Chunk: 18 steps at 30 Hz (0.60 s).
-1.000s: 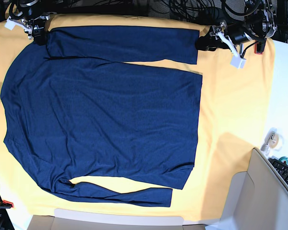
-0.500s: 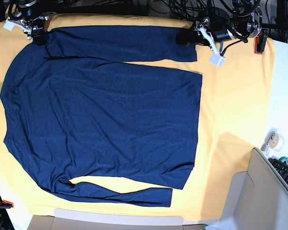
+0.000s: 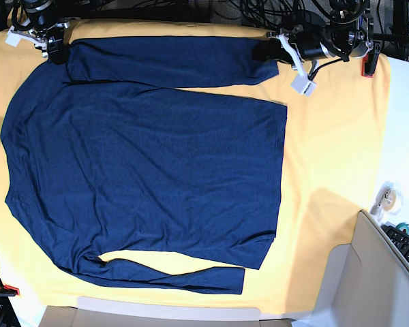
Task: Fold the T-shirt properly
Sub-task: 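Tighten both grippers' hold on the shirt's shoulder edge, then lift the shoulder edge with both grippers and pull toward the arms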
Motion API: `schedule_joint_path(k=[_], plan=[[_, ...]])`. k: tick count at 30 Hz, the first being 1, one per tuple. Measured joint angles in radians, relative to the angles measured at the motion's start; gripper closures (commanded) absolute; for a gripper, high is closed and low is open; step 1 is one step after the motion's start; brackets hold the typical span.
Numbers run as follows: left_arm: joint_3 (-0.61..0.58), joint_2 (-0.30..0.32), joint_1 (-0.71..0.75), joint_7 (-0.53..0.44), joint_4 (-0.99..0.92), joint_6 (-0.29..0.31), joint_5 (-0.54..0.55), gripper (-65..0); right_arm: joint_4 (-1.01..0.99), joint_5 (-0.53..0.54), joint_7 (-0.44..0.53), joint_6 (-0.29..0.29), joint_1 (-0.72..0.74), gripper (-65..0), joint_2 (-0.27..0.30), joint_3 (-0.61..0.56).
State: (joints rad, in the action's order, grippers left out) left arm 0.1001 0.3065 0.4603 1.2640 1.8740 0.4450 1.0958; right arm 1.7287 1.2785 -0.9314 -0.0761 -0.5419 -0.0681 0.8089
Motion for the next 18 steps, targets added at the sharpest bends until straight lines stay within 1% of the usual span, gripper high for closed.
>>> schedule_joint_path(k=[1,4,7,12,13,15,16,18], plan=[[0.0,0.008,-0.003,-0.008,0.025,-0.004,-0.001,0.0,0.021,-0.002,-0.029,0.002,-0.002,0.0,0.001,0.0],[0.004,0.01,-0.006,-0.006,0.075,-0.003,-0.007,0.0,0.094,0.006,-0.055,-0.003,0.005,0.0,0.0,0.0],[0.003,0.006,-0.009,0.012,0.114,-0.003,-0.005,0.0,0.17,-0.002,-0.062,0.001,0.019,0.0,0.002,0.001],[0.001,0.007,-0.097,0.01,0.12,-0.003,-0.007,0.0,0.219,0.002,-0.064,-0.002,0.094,0.0,0.003,0.004],[0.001,0.007,-0.108,0.012,0.122,-0.003,-0.007,0.0,0.218,0.002,-0.066,-0.002,0.111,0.0,0.011,0.003],[0.001,0.005,-0.146,0.044,0.126,-0.002,-0.004,0.0,0.217,-0.004,-0.068,-0.004,0.14,0.0,0.045,0.002],[0.001,0.004,-0.17,0.052,0.124,-0.003,-0.009,0.0,0.217,-0.029,-0.062,-0.005,0.159,0.0,0.057,0.005],[0.003,0.004,-0.217,0.045,0.124,-0.003,-0.008,0.0,0.217,-0.077,-0.06,-0.001,0.193,0.0,0.061,0.006]])
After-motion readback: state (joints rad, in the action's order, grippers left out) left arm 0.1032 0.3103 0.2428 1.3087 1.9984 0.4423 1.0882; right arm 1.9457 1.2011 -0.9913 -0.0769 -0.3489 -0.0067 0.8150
